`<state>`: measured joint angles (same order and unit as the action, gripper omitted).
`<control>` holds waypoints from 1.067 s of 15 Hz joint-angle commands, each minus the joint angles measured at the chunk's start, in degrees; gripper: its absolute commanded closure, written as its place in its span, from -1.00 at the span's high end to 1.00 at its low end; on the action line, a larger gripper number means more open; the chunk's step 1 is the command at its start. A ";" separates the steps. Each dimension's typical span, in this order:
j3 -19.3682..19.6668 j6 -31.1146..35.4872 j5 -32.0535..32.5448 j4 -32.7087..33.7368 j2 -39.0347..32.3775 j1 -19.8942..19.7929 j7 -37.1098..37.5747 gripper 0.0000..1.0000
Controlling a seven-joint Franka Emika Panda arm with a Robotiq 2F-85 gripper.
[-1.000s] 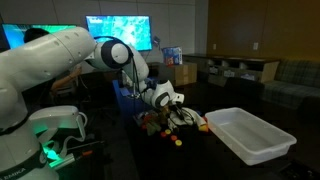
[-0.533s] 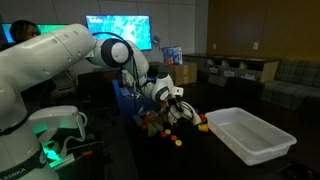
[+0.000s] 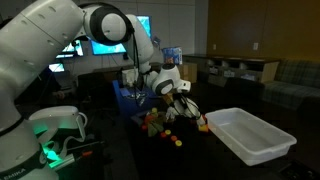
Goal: Use the towel to sweep the things on the table to the left and then put the towel in the white bin
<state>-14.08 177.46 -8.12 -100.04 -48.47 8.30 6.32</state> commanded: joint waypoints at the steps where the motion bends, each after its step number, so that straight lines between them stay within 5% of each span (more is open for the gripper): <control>1: -0.12 3.26 -1.26 -14.08 9.34 -5.39 -0.33 -1.00; 7: 13.20 2.74 0.23 -30.80 18.71 -6.27 0.67 -1.00; 12: 27.43 1.34 3.83 -37.17 18.53 1.74 1.98 -1.00; 16: 28.70 0.21 4.93 -36.50 13.40 7.10 2.74 -1.00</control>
<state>13.11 178.12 -4.66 -136.92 -32.34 10.24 6.61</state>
